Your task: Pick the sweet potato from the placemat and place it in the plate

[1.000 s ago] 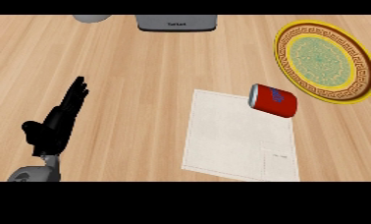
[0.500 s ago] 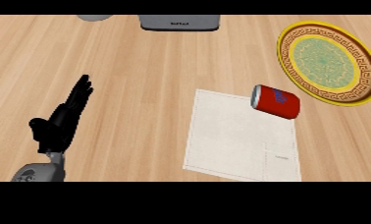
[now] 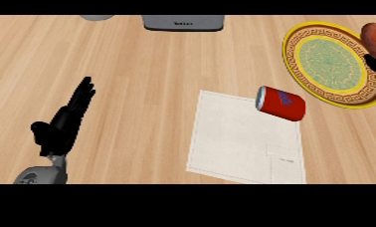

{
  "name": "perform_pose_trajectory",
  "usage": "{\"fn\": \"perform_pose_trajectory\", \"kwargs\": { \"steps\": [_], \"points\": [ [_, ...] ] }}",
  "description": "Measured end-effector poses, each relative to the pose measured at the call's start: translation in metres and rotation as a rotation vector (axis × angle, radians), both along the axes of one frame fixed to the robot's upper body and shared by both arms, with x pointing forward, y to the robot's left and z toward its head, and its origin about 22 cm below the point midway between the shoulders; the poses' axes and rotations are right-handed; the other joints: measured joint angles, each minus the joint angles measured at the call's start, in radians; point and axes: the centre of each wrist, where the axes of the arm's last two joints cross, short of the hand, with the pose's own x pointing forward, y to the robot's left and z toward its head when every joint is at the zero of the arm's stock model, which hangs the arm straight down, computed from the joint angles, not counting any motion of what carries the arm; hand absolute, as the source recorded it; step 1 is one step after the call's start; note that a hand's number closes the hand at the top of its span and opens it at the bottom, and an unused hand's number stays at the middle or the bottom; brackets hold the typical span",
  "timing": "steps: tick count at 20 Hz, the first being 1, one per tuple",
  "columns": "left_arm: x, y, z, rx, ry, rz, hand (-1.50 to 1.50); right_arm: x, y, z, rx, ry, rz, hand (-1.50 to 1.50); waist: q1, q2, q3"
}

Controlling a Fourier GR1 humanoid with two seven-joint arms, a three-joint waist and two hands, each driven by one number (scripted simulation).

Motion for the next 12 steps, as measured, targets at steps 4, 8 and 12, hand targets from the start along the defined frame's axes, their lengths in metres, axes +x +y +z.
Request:
{"fn": "perform_pose_trajectory", "kwargs": {
  "steps": [4, 8, 12],
  "points": [
    [0.001, 0.005, 0.000, 0.000, 0.000, 0.000, 0.00, 0.022, 0.011, -0.015, 0.067, -0.034, -0.028, 1.50, 0.001, 0.001, 0.000],
    [0.001, -0.001, -0.001, -0.004, -0.003, -0.004, 0.00, 0.041, 0.021, -0.031, 0.151, -0.061, -0.098, -1.50, 0.004, 0.002, 0.001],
    [0.005, -0.002, 0.001, -0.004, -0.003, -0.009, 0.00, 0.056, 0.026, -0.044, 0.214, -0.040, -0.149, -1.50, 0.007, 0.004, 0.001]
  ]
}}
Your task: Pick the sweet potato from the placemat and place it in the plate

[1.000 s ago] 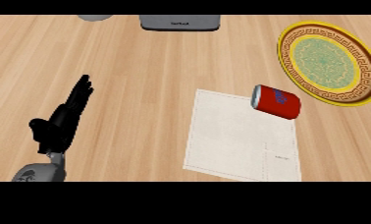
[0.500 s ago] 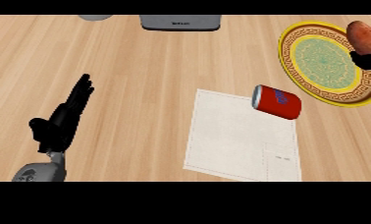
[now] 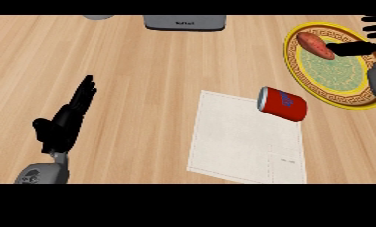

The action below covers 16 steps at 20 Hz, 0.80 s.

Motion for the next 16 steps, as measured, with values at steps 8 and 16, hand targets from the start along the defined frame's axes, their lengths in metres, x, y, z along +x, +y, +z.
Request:
{"fn": "perform_pose_trajectory", "kwargs": {
  "steps": [8, 16],
  "points": [
    [-0.004, 0.006, 0.000, -0.001, 0.001, 0.002, 0.00, -0.001, -0.019, 0.004, 0.162, -0.207, -0.071, -1.50, -0.007, -0.002, 0.001],
    [-0.010, 0.007, 0.000, -0.002, -0.001, 0.029, 0.00, -0.047, -0.079, -0.012, 0.369, -0.435, -0.097, -1.50, -0.031, -0.009, 0.001]
  ]
}}
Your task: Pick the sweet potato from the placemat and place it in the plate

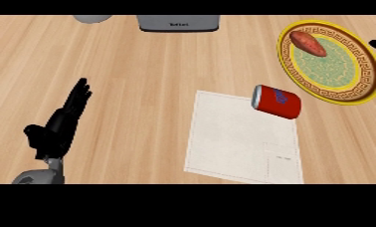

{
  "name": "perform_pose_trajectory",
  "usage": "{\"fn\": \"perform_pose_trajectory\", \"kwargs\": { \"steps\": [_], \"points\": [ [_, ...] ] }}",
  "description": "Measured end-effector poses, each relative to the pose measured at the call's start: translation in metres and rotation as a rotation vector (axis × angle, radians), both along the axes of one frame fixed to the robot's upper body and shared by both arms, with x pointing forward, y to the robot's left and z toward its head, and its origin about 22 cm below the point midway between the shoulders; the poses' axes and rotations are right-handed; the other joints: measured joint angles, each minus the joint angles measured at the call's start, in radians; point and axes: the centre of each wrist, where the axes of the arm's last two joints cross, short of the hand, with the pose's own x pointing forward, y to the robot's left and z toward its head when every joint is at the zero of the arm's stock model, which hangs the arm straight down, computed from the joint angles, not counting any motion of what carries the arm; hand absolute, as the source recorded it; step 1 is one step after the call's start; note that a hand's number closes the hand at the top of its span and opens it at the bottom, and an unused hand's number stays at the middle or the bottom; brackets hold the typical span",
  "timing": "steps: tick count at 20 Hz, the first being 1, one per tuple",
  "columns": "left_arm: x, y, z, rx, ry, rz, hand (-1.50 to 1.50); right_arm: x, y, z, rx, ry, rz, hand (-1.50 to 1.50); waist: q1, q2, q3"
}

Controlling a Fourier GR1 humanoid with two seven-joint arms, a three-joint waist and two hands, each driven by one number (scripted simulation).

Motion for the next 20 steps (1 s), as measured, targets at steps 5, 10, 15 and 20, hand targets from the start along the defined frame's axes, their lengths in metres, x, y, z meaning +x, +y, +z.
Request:
{"fn": "perform_pose_trajectory", "kwargs": {
  "steps": [5, 10, 15, 20],
  "points": [
    [-0.001, 0.004, -0.005, -0.004, 0.004, 0.004, 0.00, -0.051, -0.045, -0.022, 0.021, -0.056, 0.018, -1.50, -0.003, 0.000, -0.001],
    [0.000, 0.011, -0.004, -0.003, 0.007, -0.002, 0.00, -0.101, -0.079, -0.040, -0.009, -0.060, 0.071, -1.50, -0.001, 0.000, -0.001],
    [0.004, 0.004, -0.002, 0.001, 0.005, -0.004, 0.00, -0.139, -0.095, -0.061, -0.033, -0.050, 0.113, -1.50, 0.001, 0.000, -0.001],
    [0.003, 0.007, -0.001, -0.001, 0.009, -0.004, 0.00, -0.160, -0.104, -0.076, -0.051, -0.025, 0.118, -1.50, 0.006, 0.001, -0.001]
  ]
}}
